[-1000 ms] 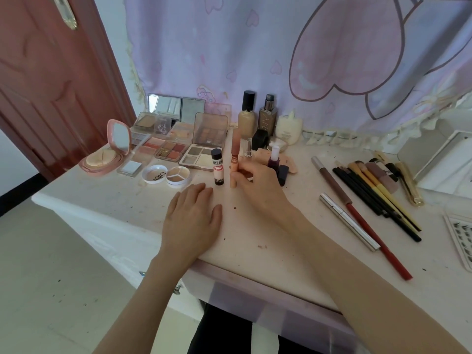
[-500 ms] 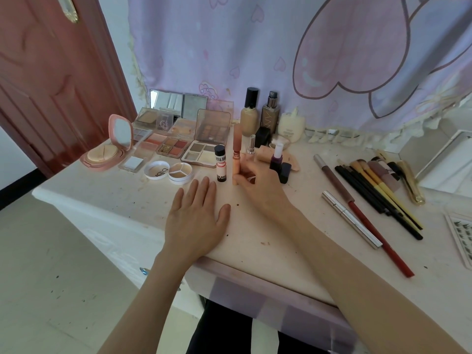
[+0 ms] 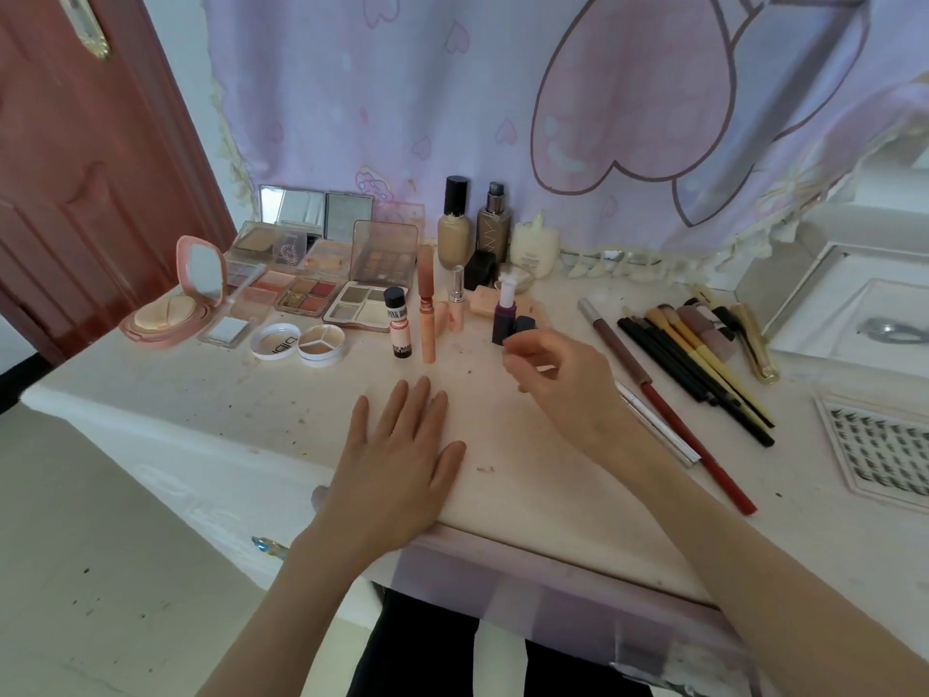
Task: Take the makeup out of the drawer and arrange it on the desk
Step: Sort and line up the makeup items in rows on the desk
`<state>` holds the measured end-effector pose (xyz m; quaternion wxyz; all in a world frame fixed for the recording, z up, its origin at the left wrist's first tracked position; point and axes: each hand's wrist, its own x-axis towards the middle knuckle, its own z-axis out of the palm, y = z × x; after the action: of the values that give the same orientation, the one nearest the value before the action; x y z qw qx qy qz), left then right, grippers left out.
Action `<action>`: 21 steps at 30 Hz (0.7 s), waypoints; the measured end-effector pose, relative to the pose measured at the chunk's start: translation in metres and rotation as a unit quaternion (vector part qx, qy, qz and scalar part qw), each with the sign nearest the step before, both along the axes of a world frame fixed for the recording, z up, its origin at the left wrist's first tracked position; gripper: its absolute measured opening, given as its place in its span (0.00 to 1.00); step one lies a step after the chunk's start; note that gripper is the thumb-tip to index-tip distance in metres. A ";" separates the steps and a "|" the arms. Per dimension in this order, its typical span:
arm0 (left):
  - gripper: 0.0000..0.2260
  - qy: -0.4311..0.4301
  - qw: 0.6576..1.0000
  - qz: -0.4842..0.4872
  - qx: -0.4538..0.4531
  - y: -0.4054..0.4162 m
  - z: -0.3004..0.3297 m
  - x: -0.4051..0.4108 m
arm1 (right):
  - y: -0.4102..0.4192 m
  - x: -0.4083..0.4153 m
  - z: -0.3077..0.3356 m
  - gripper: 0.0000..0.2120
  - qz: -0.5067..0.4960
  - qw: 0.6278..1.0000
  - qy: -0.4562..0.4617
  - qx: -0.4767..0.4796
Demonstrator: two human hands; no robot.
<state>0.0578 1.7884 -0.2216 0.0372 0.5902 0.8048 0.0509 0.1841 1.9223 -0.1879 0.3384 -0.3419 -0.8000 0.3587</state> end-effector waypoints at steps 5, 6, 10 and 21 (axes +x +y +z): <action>0.24 -0.014 0.992 -0.122 0.015 0.027 0.001 0.028 | 0.020 0.058 0.017 0.09 -0.066 0.976 -0.187 0.092; 0.24 -0.016 0.991 -0.135 0.019 0.035 0.000 0.033 | 0.024 0.067 0.018 0.11 -0.076 0.956 -0.261 0.108; 0.23 -0.048 0.984 -0.157 0.062 0.064 0.000 0.047 | 0.027 0.087 0.015 0.16 -0.099 0.902 -0.400 0.131; 0.16 -0.372 0.870 -0.152 0.287 0.088 0.008 0.036 | 0.031 0.075 0.010 0.05 -0.019 0.947 -0.291 0.132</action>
<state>0.0939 1.8769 -0.2138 0.1696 0.6276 0.5814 0.4892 0.2589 1.9530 -0.1783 0.1394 -0.3993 -0.8970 0.1283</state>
